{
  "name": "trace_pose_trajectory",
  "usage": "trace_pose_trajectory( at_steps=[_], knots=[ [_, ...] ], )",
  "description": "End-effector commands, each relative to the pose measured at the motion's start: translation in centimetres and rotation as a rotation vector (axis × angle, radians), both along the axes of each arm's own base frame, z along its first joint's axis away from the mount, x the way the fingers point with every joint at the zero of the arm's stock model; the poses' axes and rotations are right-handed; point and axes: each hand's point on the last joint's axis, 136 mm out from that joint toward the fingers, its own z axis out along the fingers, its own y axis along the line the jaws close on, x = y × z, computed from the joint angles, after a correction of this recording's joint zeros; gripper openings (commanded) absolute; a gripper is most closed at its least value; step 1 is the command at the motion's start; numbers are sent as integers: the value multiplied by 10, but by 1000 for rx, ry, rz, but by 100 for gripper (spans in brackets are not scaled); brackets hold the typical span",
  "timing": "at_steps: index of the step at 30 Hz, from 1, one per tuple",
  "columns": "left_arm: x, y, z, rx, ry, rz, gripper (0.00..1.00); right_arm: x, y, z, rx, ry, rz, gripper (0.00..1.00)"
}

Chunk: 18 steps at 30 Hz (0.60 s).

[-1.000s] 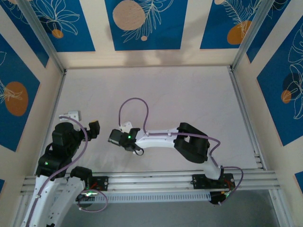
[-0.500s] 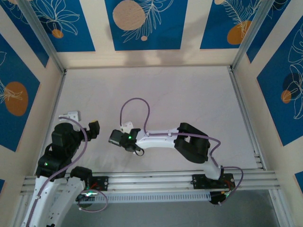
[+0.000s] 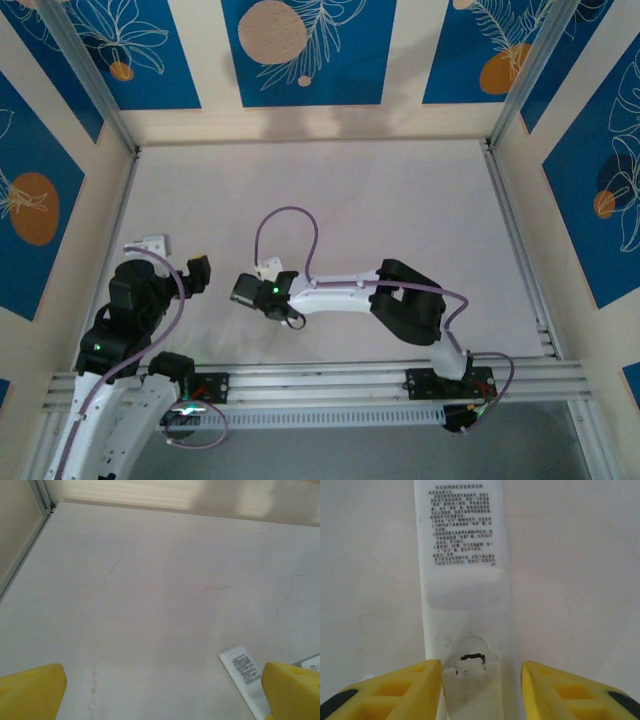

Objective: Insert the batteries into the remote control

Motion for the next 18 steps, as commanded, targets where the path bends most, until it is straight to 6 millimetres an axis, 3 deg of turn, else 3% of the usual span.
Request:
trace_pose_trajectory(
  at_steps=[1,10,18],
  knots=[
    [-1,2,8,10,-27,-4,100,-5,-7,4,-7,26,11,48],
    [-1,2,8,10,-29,-3,100,-3,-2,21,35,11,25,57],
    [-1,1,8,8,-28,-7,100,-6,2,72,179,6,40,55]
  ],
)
